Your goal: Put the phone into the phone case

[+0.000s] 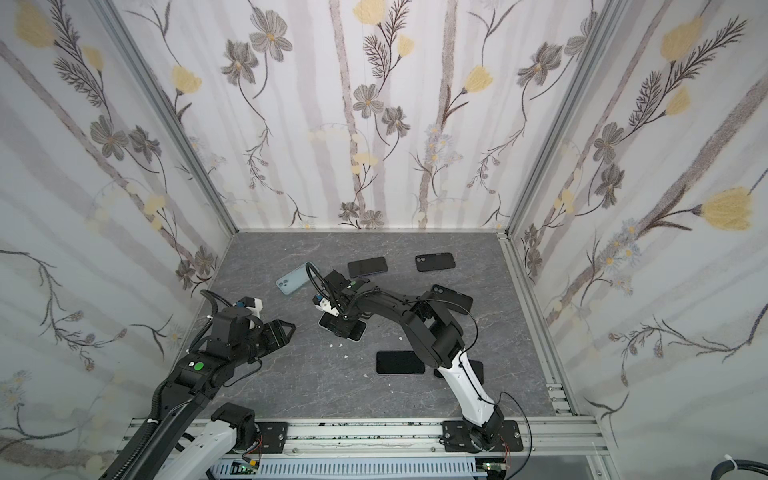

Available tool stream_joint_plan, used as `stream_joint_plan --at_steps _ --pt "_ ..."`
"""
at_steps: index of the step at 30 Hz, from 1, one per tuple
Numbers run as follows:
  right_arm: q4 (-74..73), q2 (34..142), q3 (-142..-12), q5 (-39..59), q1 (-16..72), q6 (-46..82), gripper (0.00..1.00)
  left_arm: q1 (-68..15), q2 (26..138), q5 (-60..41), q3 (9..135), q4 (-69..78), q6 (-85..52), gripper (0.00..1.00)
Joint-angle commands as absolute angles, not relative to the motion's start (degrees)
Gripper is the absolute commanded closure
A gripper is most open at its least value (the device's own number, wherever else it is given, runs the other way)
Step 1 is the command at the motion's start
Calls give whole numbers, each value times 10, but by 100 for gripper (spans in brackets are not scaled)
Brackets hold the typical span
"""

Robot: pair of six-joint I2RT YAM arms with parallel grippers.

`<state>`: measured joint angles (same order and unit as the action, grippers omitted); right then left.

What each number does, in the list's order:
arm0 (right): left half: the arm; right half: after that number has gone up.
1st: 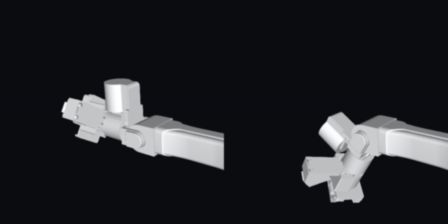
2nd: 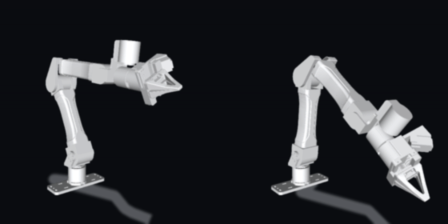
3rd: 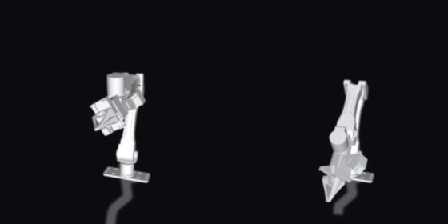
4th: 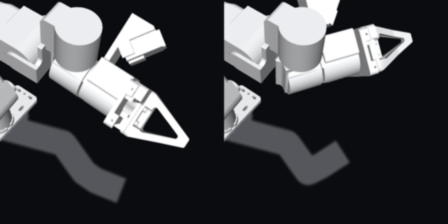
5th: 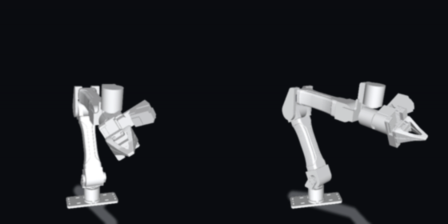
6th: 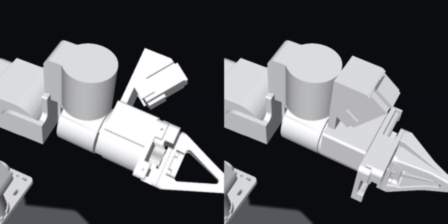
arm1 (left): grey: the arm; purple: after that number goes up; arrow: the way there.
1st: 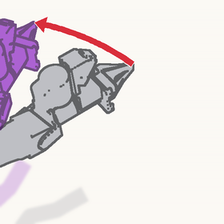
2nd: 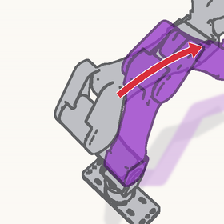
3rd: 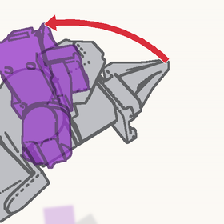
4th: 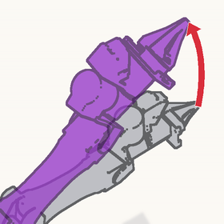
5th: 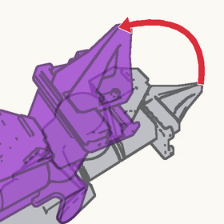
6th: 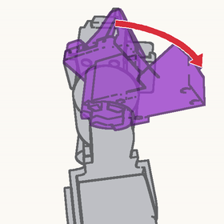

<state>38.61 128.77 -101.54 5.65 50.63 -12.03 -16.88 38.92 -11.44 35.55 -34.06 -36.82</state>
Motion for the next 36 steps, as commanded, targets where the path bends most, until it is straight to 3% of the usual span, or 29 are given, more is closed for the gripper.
stream_joint_plan --at_steps 1,7,14,26,36 --pt "373 1298 -1036 53 503 16 22 -169 388 -117 358 -325 -378 37" --pt "378 1335 -1094 14 494 170 24 -168 388 -120 356 -313 -383 37" --pt "400 1386 -1168 -54 493 261 25 -167 389 -122 358 -312 -384 37" --pt "384 1444 -1244 -89 491 324 19 -167 385 -118 360 -311 -383 37" --pt "347 1456 -1251 -114 478 329 22 -167 387 -116 359 -308 -381 37"
